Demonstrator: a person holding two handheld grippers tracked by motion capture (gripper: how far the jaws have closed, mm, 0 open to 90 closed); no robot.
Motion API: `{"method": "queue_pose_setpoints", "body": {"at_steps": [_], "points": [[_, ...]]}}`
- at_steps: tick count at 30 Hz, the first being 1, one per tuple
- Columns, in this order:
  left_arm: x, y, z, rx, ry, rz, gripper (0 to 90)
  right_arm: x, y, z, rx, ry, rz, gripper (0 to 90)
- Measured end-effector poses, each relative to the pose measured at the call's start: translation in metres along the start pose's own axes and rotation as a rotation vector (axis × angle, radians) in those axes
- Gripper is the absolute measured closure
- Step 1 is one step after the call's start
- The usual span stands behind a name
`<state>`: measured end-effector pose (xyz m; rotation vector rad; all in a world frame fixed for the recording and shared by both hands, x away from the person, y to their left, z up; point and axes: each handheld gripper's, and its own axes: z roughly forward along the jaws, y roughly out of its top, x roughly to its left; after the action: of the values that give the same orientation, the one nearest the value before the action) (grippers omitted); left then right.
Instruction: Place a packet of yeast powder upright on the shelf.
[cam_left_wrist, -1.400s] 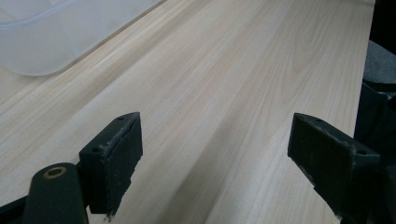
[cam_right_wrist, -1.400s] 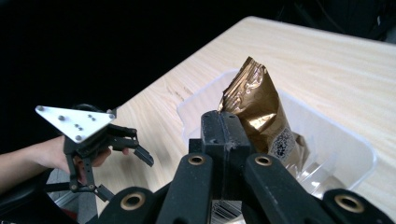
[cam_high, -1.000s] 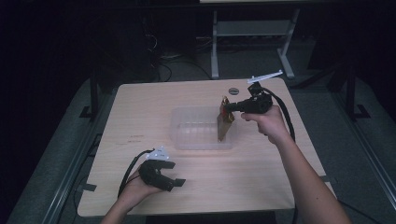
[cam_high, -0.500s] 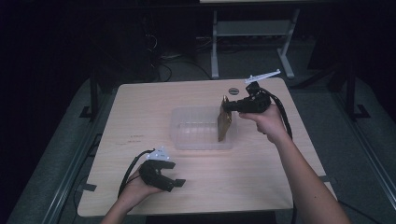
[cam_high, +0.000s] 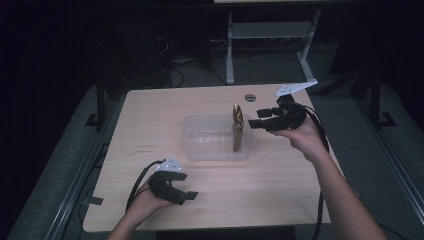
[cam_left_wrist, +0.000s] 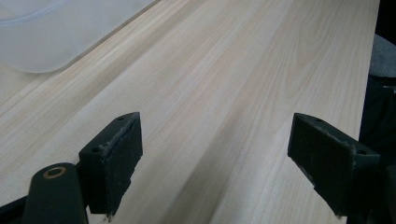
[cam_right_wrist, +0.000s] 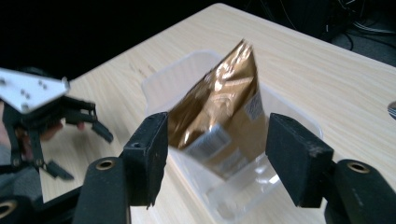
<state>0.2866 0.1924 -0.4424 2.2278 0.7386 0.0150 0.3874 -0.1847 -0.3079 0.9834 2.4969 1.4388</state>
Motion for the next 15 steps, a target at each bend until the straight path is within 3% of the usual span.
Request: {"method": "queue_pose_setpoints", "body": {"at_steps": [9,15], "points": [[-0.002,0.000,0.002,0.004,0.012,0.010,17.3,0.012,-0.041,-0.007,0.018,-0.064,-0.072,33.8],[-0.003,0.000,0.002,0.003,0.014,0.029,17.4,0.017,-0.071,-0.005,0.044,-0.108,-0.091,30.6]]}}
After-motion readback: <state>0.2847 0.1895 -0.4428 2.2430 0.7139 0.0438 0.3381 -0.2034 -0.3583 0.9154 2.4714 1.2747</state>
